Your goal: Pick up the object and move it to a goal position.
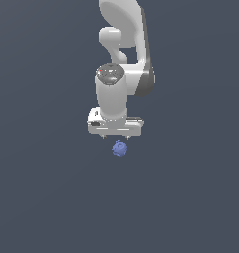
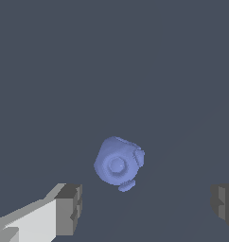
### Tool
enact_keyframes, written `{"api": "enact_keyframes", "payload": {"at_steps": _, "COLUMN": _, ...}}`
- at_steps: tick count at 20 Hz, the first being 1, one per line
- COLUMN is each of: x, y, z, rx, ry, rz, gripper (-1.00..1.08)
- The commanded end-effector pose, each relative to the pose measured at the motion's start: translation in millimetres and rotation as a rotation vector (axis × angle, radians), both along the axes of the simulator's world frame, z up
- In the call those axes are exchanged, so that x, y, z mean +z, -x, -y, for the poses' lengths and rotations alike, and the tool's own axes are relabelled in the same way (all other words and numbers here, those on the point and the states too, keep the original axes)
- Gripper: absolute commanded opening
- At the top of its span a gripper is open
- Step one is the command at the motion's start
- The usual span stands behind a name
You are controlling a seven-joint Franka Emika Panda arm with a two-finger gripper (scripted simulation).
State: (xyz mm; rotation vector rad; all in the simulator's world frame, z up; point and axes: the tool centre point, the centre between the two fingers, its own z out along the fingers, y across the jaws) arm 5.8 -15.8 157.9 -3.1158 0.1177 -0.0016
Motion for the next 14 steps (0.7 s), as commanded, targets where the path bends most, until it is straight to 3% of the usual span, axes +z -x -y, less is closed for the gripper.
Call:
{"api": "enact_keyframes", "payload": {"at_steps": 1, "x": -5.1, "y": 1.0, "z": -1.5, "rx": -0.028, "ry": 0.001, "rz": -0.001, "gripper": 1.00}}
{"api": "enact_keyframes", "payload": {"at_steps": 14, "x": -47.8, "y": 11.1, "z": -12.3, "rx": -0.281, "ry": 0.014, "rz": -0.006, "gripper": 1.00}}
